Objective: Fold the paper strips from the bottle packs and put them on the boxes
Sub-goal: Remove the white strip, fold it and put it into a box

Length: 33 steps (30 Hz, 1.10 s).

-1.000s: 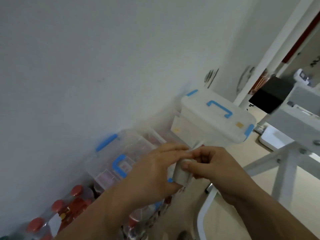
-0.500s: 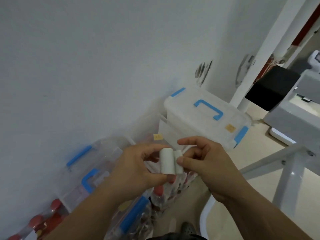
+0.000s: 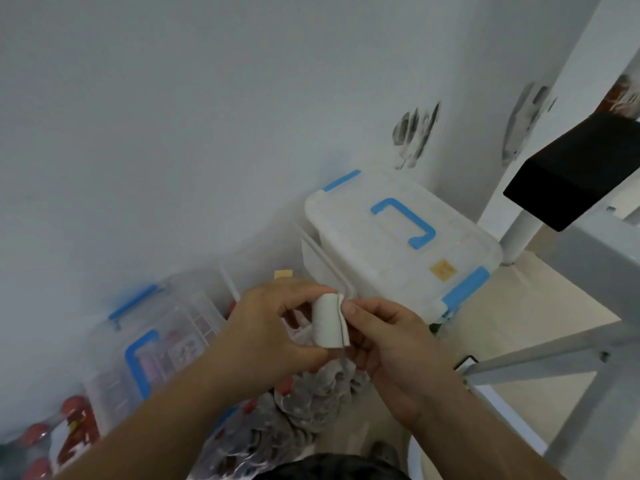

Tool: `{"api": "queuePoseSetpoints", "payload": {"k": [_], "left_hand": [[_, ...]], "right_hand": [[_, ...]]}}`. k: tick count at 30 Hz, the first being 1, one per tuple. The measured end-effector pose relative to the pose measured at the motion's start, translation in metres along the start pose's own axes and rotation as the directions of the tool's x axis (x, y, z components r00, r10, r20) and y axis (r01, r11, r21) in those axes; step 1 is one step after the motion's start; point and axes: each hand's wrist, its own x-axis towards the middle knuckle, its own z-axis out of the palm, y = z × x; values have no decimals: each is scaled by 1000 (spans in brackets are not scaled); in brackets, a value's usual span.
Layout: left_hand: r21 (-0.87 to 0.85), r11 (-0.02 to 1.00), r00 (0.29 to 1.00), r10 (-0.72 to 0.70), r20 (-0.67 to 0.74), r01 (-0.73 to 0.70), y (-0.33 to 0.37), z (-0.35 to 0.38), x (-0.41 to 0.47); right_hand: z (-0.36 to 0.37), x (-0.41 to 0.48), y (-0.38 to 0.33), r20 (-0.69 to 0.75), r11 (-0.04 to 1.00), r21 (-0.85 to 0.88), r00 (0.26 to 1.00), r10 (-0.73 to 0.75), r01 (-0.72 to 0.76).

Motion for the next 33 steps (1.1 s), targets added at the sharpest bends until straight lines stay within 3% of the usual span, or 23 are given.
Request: {"api": "queuePoseSetpoints", "payload": {"k": [5, 9, 14, 20, 25, 29, 33], "left_hand": [[150, 988, 999, -28, -15, 30, 2, 4, -1], [205, 979, 1000, 1, 13, -4, -6, 4, -2], [207, 975, 996, 87, 7, -87, -14, 3, -1], [123, 986, 993, 111, 31, -114, -36, -2, -6], [-34, 999, 997, -24, 70, 26, -68, -14, -14], [165, 985, 996, 35, 86, -49, -97, -18, -14], [308, 934, 970, 115, 213, -179, -100, -16, -12]], "right_hand": [[-3, 1, 3, 3, 972, -213, 995, -99, 97], [1, 2, 5, 30, 885, -412, 974, -224, 217], [13, 0, 9, 5, 843, -477, 960, -279, 248], [27, 5, 23, -143, 882, -437, 954, -263, 178], [26, 7, 35, -309, 907, -395, 909, -278, 143], [18, 8, 48, -409, 912, -388, 862, -299, 133], [16, 10, 65, -445, 944, -320, 866, -229, 85]]}}
